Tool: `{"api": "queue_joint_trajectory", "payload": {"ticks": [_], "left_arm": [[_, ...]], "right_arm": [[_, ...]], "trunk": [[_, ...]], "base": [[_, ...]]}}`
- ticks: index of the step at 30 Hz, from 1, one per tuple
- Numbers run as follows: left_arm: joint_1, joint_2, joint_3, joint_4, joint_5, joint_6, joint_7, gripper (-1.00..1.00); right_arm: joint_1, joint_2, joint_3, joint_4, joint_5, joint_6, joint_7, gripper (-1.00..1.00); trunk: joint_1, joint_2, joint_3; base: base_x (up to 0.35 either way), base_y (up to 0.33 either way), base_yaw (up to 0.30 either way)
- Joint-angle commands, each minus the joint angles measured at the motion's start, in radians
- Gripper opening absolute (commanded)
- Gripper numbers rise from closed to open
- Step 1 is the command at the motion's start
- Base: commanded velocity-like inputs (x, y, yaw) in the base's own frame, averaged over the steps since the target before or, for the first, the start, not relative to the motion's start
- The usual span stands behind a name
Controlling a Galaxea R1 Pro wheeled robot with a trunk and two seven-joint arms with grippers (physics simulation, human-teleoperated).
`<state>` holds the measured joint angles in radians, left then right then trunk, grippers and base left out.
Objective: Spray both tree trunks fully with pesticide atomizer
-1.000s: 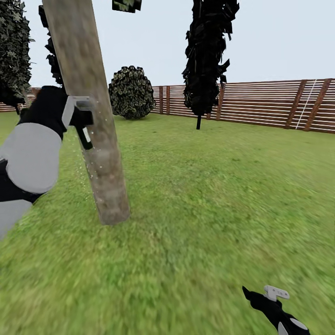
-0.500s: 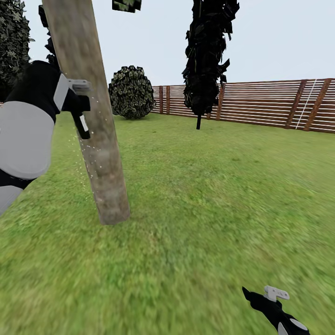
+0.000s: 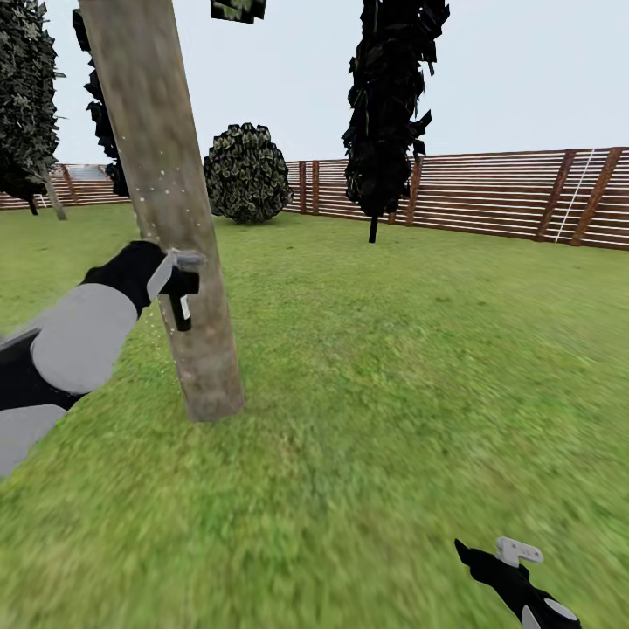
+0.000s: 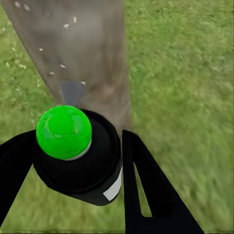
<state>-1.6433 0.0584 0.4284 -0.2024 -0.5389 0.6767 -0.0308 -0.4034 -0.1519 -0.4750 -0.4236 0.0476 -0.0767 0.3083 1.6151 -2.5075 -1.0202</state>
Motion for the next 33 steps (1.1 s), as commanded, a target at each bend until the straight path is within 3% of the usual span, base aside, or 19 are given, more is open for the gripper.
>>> {"api": "queue_joint_trajectory", "payload": {"ticks": [1, 3, 8, 17, 23, 29, 33], "left_arm": [[0.03, 0.001, -0.001, 0.0, 0.0, -0.015, 0.0, -1.0], [0.096, 0.001, 0.0, 0.0, 0.0, -0.052, 0.001, -1.0], [0.194, 0.001, 0.0, 0.0, 0.002, -0.106, 0.002, -1.0], [0.31, 0.001, 0.004, 0.0, 0.005, -0.176, 0.002, -1.0], [0.434, -0.001, 0.007, 0.001, 0.009, -0.289, 0.002, -1.0], [0.48, -0.002, 0.023, 0.001, 0.01, -0.339, 0.002, -1.0], [0.548, -0.001, 0.042, 0.0, 0.011, -0.395, 0.003, -1.0]], "right_arm": [[0.0, 0.0, 0.0, 0.0, 0.0, 0.0, 0.0, 1.0], [0.0, 0.0, 0.0, -0.001, 0.0, 0.0, 0.0, 1.0], [0.0, 0.0, 0.0, 0.0, 0.0, 0.0, 0.001, 1.0], [0.0, 0.0, 0.0, 0.001, 0.0, 0.0, 0.0, 1.0], [0.0, 0.0, 0.0, 0.0, 0.0, 0.0, 0.0, 1.0], [0.0, 0.0, 0.0, 0.0, 0.0, 0.0, 0.0, 1.0], [0.0, 0.0, 0.0, -0.003, 0.0, 0.0, 0.001, 1.0]], "trunk": [[0.0, 0.0, 0.0], [0.0, 0.0, 0.0], [0.0, 0.0, 0.0], [0.0, 0.0, 0.0], [0.0, 0.0, 0.0], [0.0, 0.0, 0.0], [0.0, 0.0, 0.0]], "base": [[0.0, 0.0, 0.0], [0.0, 0.0, 0.0], [0.0, 0.0, 0.0], [0.0, 0.0, 0.0], [0.0, 0.0, 0.0], [0.0, 0.0, 0.0], [0.0, 0.0, 0.0]]}}
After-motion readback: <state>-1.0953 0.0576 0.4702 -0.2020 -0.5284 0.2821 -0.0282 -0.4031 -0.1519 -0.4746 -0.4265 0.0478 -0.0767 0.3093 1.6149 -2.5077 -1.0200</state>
